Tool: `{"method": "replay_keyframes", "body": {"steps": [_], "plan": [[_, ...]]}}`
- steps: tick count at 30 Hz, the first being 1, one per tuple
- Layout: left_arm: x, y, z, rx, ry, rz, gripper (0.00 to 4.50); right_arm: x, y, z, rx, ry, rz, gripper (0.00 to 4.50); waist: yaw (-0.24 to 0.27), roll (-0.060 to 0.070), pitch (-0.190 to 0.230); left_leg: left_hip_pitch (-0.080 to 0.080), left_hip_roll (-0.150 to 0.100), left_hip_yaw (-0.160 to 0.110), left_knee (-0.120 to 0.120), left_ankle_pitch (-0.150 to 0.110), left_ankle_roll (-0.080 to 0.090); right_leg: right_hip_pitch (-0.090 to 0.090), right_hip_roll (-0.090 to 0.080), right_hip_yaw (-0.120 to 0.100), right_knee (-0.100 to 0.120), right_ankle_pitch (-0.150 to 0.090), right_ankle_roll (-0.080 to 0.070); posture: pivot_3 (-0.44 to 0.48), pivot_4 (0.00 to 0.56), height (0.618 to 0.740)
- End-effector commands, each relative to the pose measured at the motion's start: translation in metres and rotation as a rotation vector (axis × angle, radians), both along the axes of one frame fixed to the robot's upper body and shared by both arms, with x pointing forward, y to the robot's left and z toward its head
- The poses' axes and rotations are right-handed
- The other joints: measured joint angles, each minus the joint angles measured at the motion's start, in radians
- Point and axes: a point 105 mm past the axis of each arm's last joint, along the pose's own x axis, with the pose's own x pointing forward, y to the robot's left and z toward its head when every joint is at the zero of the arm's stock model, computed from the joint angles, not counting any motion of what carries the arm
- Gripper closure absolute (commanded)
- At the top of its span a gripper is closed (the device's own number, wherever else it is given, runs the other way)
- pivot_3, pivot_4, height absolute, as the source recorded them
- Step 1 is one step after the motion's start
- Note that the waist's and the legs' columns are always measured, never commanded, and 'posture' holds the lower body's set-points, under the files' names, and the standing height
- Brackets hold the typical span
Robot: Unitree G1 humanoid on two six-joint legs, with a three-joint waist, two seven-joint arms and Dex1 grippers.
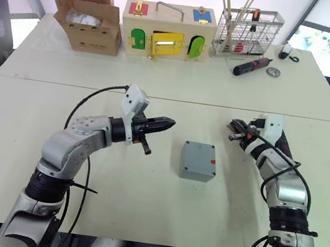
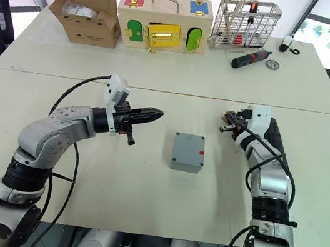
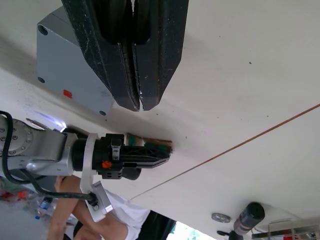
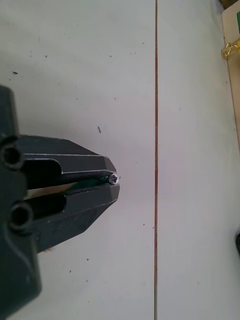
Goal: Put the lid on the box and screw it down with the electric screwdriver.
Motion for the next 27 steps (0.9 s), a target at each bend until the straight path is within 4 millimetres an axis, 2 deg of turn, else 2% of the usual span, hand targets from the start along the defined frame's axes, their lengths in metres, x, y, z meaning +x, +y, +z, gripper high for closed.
{"method": "replay_keyframes", "body": {"steps": [1, 9, 19, 21, 24, 27], "plan": [[-0.002, -0.002, 0.009, -0.009, -0.043, -0.011, 4.50, 0.002, 0.001, 0.013, 0.006, -0.052, 0.000, 4.47, 0.000, 0.000, 0.000, 0.000, 0.000, 0.000, 0.000, 0.000, 0.000, 0.000, 0.000, 0.000, 0.000, 0.000, 0.000, 0.000, 0.150, 0.737], [-0.001, -0.002, 0.009, -0.004, -0.043, -0.014, 4.50, -0.005, 0.002, 0.020, 0.018, -0.071, 0.004, 4.47, 0.000, 0.000, 0.000, 0.000, 0.000, 0.000, 0.000, 0.000, 0.000, 0.000, 0.000, 0.000, 0.000, 0.000, 0.000, 0.000, 0.150, 0.737], [-0.001, -0.005, 0.007, -0.007, -0.039, -0.029, 4.50, -0.013, 0.003, 0.047, 0.023, -0.131, -0.004, 4.47, 0.001, 0.000, 0.000, 0.000, 0.000, 0.000, 0.000, 0.000, 0.000, 0.000, 0.000, 0.000, 0.000, 0.000, 0.000, 0.000, 0.150, 0.737], [0.000, -0.003, 0.007, 0.011, -0.051, -0.040, 4.50, -0.018, 0.002, 0.062, 0.021, -0.166, 0.000, 4.47, 0.002, 0.000, 0.000, 0.000, 0.000, 0.000, 0.000, 0.000, 0.000, 0.000, 0.000, 0.000, 0.000, 0.000, 0.000, 0.000, 0.150, 0.737], [-0.002, 0.001, 0.007, 0.074, -0.090, -0.083, 4.50, -0.039, 0.014, 0.082, 0.041, -0.193, 0.100, 4.47, 0.005, 0.000, 0.000, 0.000, 0.000, 0.000, 0.000, 0.000, 0.000, -0.001, 0.000, 0.000, 0.000, 0.000, 0.000, 0.000, 0.150, 0.737], [-0.008, 0.004, 0.004, 0.144, -0.123, -0.146, 4.50, -0.067, 0.033, 0.086, 0.048, -0.159, 0.244, 4.47, 0.007, 0.000, 0.000, 0.000, 0.000, 0.000, -0.001, 0.000, 0.000, -0.001, 0.000, 0.000, 0.000, 0.000, 0.000, 0.000, 0.150, 0.737]]}}
